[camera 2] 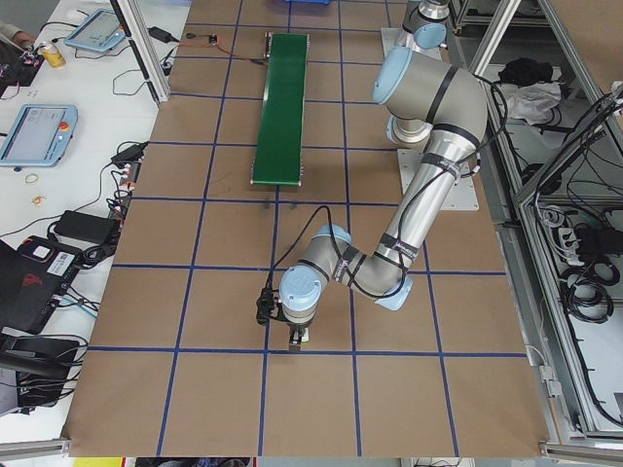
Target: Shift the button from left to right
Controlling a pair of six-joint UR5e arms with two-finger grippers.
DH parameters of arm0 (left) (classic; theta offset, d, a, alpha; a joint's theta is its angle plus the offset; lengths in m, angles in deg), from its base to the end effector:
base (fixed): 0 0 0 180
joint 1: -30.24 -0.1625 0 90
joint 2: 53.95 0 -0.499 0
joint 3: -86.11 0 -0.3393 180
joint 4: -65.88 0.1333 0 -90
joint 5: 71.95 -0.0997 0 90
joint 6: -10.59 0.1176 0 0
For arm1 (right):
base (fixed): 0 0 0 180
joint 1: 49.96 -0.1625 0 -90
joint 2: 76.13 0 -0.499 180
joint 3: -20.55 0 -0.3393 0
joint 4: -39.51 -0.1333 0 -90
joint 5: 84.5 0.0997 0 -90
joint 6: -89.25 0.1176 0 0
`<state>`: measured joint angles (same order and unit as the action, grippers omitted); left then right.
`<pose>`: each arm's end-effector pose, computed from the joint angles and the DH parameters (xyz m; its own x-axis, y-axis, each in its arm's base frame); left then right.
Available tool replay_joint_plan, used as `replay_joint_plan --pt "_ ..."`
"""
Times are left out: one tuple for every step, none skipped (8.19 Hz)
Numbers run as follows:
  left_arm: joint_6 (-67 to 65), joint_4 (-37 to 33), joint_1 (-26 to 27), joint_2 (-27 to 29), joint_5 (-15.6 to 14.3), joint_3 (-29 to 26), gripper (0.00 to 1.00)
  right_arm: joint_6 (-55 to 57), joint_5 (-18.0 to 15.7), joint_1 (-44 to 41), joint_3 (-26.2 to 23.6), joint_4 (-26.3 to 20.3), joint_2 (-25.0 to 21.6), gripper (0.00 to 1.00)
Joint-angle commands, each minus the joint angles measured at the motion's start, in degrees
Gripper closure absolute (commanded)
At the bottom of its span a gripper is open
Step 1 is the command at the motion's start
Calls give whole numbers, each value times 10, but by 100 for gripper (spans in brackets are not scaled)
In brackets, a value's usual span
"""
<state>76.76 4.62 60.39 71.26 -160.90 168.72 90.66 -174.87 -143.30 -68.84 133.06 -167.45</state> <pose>0.5281 -0.4634 0.2959 -0.9939 0.1101 -0.0073 0.1103 0.9936 -0.0232 0.1578 -0.4296 0.5653 -0.9994 -0.0332 0.0041 -0.0334 0.9949 -0.0956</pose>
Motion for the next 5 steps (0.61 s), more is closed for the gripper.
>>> replay_joint_plan --pt "3 0 0 6 -1 0 0 0 0 -1 -1 0 0 0" --pt "3 1 -1 7 -1 -1 0 0 0 -2 -2 0 0 0" --pt "4 2 -1 13 -2 -1 0 0 0 -2 -2 0 0 0" --pt "4 21 -1 24 -2 -1 0 0 0 -2 -2 0 0 0" --pt "5 33 -1 29 -2 -1 0 0 0 -2 -2 1 0 0"
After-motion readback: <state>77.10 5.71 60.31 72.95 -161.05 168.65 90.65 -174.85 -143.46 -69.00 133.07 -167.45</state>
